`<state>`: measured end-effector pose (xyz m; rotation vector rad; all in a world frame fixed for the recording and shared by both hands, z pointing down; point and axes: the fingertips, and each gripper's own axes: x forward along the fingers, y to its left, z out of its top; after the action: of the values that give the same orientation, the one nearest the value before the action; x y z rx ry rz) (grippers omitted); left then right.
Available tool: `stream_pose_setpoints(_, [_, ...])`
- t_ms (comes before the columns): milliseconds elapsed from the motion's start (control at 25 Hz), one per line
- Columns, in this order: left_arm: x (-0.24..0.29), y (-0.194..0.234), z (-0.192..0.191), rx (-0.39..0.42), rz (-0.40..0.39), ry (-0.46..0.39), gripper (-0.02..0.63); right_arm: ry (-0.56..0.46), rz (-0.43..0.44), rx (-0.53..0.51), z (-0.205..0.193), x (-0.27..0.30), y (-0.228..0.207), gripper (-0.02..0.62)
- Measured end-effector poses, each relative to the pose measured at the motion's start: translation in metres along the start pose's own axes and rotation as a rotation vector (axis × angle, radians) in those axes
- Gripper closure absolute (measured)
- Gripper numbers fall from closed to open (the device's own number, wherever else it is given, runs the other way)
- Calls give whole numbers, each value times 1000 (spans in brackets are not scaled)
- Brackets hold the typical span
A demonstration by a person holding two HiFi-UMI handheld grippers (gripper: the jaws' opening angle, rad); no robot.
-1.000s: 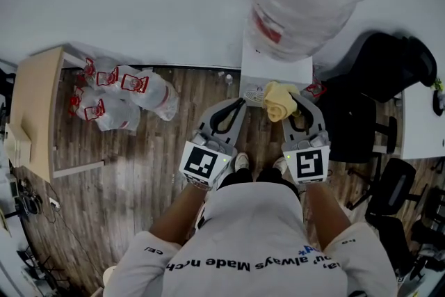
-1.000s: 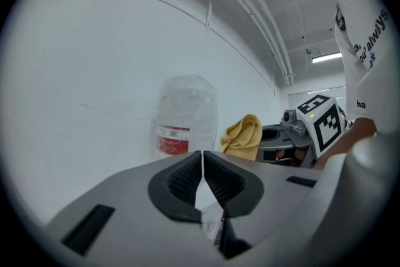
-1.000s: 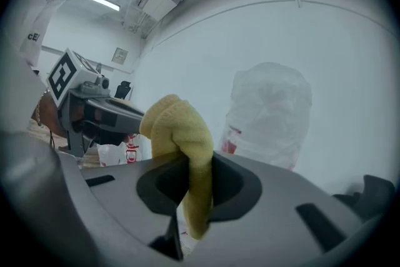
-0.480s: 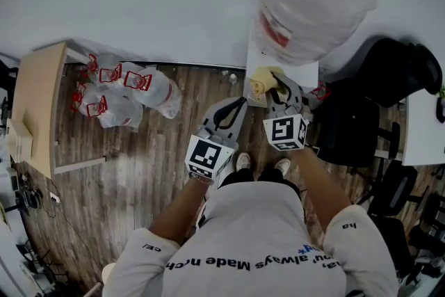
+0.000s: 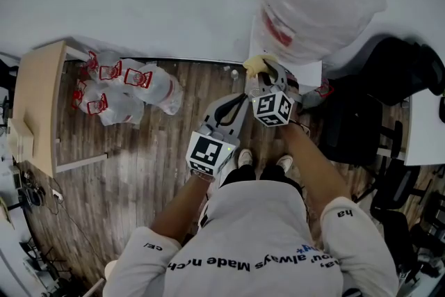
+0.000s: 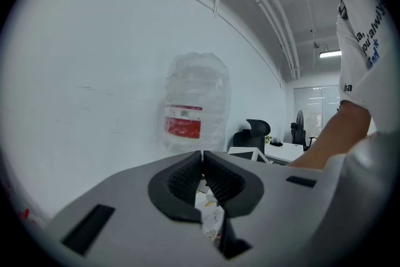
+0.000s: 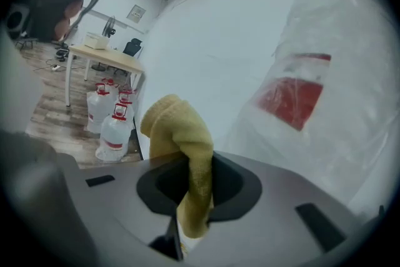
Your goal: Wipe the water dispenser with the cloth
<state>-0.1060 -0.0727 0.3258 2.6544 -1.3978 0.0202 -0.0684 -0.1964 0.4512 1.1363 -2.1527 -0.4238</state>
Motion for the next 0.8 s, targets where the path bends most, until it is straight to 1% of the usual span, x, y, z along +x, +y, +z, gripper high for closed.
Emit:
stream_pose_setpoints(280, [3, 1, -5, -17, 14, 8, 578, 95, 21, -29, -33, 38, 10, 531])
stream_pose_setpoints(480, [4, 2, -8, -31, 24, 15, 578, 137, 25, -67, -40, 59, 14, 532])
stream_pose_setpoints(800, [-1, 5, -12, -37, 36, 18, 578, 208, 16, -74, -56, 85, 18, 534])
